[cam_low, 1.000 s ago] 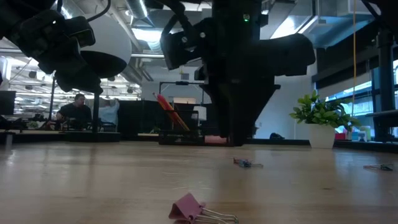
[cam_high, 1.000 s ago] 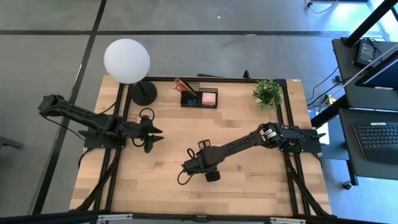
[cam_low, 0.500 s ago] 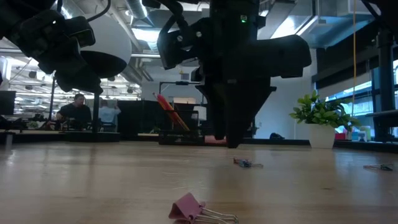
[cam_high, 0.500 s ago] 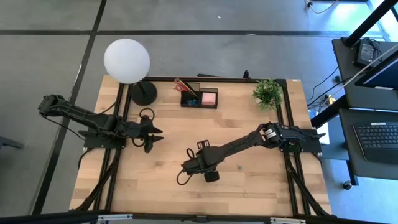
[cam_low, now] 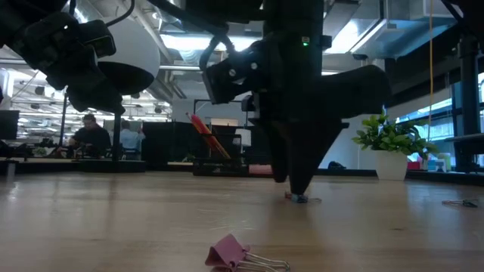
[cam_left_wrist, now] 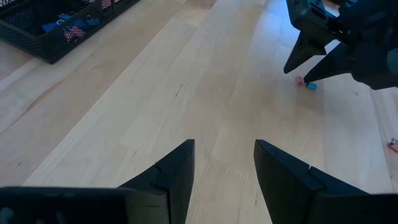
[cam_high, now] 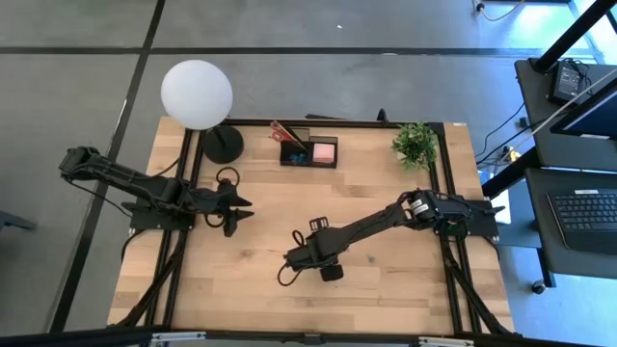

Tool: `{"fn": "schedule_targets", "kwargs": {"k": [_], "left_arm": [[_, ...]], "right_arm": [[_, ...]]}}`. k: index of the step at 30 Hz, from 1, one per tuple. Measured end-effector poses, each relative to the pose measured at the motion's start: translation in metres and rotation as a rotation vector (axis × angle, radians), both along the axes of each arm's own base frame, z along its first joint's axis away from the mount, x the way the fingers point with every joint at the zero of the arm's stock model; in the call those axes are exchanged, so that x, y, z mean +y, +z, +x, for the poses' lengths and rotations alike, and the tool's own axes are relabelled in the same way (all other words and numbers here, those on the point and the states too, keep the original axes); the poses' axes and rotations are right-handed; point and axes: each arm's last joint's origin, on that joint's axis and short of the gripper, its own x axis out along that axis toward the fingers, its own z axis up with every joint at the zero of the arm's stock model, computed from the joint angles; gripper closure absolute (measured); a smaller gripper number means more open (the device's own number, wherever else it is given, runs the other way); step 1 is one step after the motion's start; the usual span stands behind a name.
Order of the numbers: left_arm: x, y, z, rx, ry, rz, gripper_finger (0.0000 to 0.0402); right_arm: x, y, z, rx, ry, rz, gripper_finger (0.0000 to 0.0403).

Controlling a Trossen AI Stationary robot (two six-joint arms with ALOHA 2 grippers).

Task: Pick and place office supplies into organizer
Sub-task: Put the blue binder clip into the black desk organizer

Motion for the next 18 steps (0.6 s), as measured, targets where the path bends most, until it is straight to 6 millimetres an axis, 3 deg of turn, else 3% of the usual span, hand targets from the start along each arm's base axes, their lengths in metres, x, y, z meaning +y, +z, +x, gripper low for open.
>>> {"fn": "schedule_targets", "kwargs": {"k": [18], "left_arm": [[0.0, 0.0, 0.0, 0.005, 0.005, 0.004, 0.0242]], "right_arm": [[-0.011, 0.003, 0.0, -0.041, -0.024, -0.226, 0.0199]]}}
